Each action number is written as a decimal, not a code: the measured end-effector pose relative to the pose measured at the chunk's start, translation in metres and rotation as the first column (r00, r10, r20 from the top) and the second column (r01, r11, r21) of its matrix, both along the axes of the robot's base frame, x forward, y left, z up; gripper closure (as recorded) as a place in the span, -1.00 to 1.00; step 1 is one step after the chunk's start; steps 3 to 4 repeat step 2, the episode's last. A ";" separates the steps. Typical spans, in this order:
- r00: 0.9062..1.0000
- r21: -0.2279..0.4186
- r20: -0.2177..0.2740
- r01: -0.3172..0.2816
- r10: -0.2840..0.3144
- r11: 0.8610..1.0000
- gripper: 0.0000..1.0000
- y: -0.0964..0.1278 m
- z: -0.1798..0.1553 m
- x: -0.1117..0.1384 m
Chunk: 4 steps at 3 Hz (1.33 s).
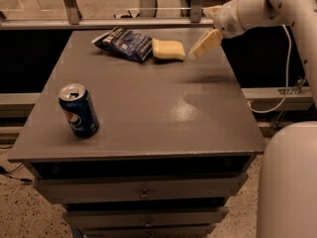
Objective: Move sponge near blue chip bag
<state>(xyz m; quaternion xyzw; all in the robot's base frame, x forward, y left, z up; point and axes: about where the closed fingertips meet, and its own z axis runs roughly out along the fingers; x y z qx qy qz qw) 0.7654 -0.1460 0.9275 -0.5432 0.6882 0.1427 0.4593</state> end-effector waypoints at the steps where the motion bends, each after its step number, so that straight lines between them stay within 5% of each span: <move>1: 0.999 0.051 0.027 0.029 -0.031 0.998 -1.00 -0.042 0.029 -0.027; 4: 0.999 0.051 0.027 0.029 -0.031 0.998 -1.00 -0.042 0.029 -0.027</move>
Offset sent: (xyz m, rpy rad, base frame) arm -0.0224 -0.0334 0.0262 0.0429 -0.0257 -0.0220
